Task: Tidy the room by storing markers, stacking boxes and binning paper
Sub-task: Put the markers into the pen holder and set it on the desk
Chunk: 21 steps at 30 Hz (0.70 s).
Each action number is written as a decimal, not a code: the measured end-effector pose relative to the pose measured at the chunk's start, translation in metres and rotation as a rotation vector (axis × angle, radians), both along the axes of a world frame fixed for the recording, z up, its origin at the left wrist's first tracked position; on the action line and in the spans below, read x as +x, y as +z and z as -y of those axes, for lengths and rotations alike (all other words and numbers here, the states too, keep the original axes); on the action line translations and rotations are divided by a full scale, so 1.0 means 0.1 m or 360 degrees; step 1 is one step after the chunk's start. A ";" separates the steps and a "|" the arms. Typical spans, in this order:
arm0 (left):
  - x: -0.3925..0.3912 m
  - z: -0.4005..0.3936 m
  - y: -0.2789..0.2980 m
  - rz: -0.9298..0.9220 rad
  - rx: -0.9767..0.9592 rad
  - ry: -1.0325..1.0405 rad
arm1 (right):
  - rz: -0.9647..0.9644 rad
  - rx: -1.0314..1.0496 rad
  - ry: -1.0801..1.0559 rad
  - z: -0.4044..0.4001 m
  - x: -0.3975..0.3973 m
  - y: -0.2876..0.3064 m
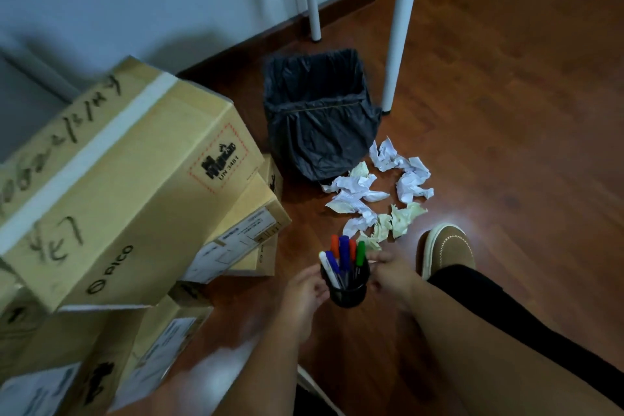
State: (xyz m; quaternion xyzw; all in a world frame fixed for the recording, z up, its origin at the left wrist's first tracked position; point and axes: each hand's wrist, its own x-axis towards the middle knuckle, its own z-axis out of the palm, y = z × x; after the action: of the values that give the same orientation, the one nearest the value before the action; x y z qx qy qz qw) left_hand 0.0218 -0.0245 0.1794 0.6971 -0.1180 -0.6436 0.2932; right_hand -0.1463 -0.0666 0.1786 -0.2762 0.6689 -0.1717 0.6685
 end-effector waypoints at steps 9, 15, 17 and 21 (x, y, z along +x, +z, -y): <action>0.26 -0.36 1.49 0.0128 -0.0713 -0.0090 | 0.0229 -0.0341 -0.0171 -0.28 0.17 1.68; 0.42 -0.68 2.40 0.0106 -0.1133 -0.0094 | 0.0359 -0.0607 -0.0194 -0.55 0.33 2.56; 0.51 -0.80 2.70 0.0115 -0.1218 -0.0090 | 0.0386 -0.0665 -0.0156 -0.64 0.41 2.84; 0.71 -1.09 3.25 0.0183 -0.1341 -0.0033 | 0.0459 -0.0811 -0.0007 -0.89 0.61 3.41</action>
State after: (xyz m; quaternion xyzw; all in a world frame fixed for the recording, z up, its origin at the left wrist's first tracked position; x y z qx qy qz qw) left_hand 0.0930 0.0841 0.5048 0.5498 -0.3938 -0.5021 0.5390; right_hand -0.0849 0.0223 0.5194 -0.4065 0.5028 -0.3732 0.6653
